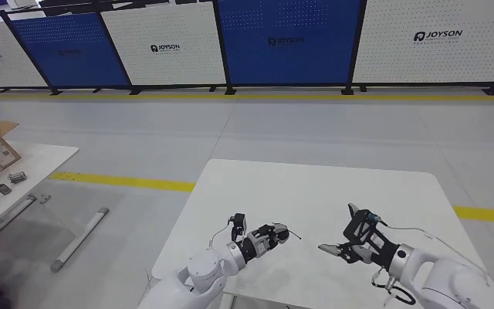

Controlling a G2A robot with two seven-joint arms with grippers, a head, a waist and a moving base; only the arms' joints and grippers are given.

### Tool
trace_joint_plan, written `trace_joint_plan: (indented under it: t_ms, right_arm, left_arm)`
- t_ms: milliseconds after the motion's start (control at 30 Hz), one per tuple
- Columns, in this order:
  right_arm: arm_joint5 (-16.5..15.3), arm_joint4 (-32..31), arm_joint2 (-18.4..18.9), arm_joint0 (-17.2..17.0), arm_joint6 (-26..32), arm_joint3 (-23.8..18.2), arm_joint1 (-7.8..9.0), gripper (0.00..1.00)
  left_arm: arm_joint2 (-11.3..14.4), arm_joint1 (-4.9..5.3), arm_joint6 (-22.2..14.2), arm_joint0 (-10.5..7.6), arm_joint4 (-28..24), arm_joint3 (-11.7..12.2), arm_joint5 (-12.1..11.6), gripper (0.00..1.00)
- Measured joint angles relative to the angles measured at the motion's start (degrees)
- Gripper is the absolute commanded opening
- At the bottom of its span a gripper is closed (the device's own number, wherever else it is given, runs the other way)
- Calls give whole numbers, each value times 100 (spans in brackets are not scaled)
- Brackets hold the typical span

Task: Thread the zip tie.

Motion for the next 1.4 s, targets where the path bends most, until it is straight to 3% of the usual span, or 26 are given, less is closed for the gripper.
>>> trace_joint_plan:
  t_ms: [167, 233, 500, 633, 700, 767, 900, 1100, 1267, 1400]
  right_arm:
    - [-1, 18, -11, -10, -14, 0, -4, 100]
    - [-1, 296, -130, -29, -79, 61, -33, 100]
    - [-1, 2716, -771, 640, 320, 729, -151, 100]
    - [-1, 3731, -1073, 961, 853, 1092, -238, 100]
    - [-1, 4391, -1178, 1074, 1075, 1169, -279, 100]
    - [-1, 4606, -1171, 1067, 1042, 1166, -279, 100]
    - [-1, 4181, -1164, 1059, 1018, 1161, -276, 100]
    - [-1, 4307, -1198, 1024, 1027, 1121, -297, 100]
    - [-1, 5398, -1312, 1129, 1265, 1457, -462, 100]
    - [-1, 6072, -1422, 1351, 1575, 1963, -676, 100]
  left_arm:
    - [-1, 0, 0, -1, -3, 0, 4, 0]
    - [-1, -7, 43, 0, 11, 14, -53, 0]
    - [-7, -69, 102, 76, 94, 41, -1010, 0]
    - [7, -78, 68, 138, 337, -16, -1277, 0]
    - [40, -88, 84, 153, 432, -23, -1290, 0]
    - [53, -93, 97, 153, 446, -22, -1276, 0]
    - [53, -93, 98, 152, 442, -21, -1272, 0]
    - [56, -104, 172, 148, 410, -27, -1244, 0]
    - [78, -136, 328, 150, 386, -83, -1150, 0]
    - [60, -146, 387, 209, 441, -163, -1151, 0]
